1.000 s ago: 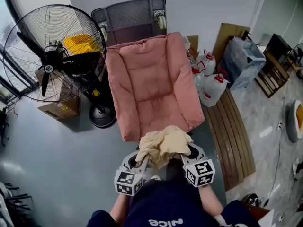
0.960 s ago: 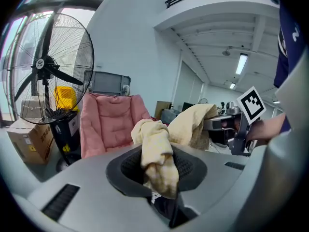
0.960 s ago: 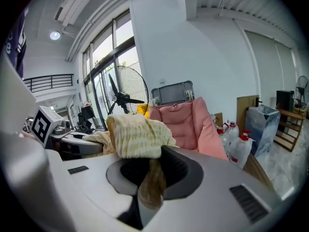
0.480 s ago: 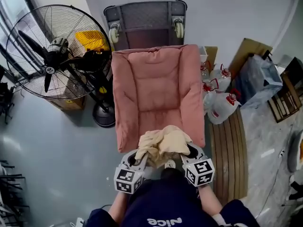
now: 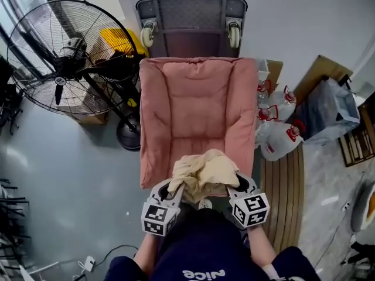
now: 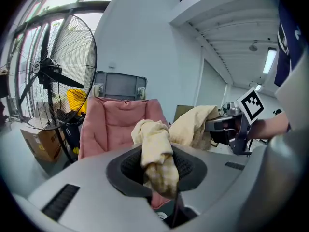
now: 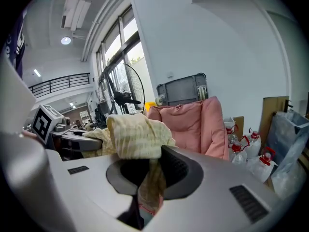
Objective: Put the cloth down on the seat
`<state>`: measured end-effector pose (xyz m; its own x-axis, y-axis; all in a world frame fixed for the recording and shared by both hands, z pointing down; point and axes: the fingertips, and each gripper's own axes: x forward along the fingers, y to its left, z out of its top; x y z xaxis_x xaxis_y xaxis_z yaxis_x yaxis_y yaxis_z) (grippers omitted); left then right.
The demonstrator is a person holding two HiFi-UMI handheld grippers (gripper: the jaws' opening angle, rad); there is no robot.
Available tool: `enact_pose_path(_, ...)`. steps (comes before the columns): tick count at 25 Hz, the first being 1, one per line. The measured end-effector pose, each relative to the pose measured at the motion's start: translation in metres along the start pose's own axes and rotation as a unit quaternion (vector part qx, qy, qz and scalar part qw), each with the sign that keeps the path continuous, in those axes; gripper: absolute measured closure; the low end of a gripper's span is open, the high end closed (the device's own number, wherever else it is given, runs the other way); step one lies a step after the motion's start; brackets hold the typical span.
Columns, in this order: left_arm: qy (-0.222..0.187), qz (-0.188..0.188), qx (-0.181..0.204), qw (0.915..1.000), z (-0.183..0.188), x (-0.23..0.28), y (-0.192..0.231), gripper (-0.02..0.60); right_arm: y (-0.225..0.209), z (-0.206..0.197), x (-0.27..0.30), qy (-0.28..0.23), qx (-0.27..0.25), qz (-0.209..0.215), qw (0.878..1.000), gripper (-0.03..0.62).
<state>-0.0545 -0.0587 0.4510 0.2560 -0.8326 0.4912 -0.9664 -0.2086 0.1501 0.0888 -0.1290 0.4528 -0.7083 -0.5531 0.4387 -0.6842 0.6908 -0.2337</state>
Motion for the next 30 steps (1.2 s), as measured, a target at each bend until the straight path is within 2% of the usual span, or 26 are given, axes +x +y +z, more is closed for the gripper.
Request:
enact_pose_path(14, -0.018, -0.002, 0.024, 0.9995, 0.038, 0.028, 0.045, 0.479, -0.005, 0.036, 0.036, -0.02, 0.007, -0.022, 1.0, 0.51)
enact_pose_path(22, -0.012, 0.003, 0.04, 0.9991, 0.048, 0.056, 0.075, 0.479, -0.011, 0.045, 0.076, -0.013, -0.001, -0.015, 1.0, 0.51)
enact_pose_path(30, 0.008, 0.002, 0.008, 0.9999, 0.037, 0.088, 0.095, 0.479, -0.029, 0.035, 0.11, 0.01, -0.006, -0.019, 1.0, 0.51)
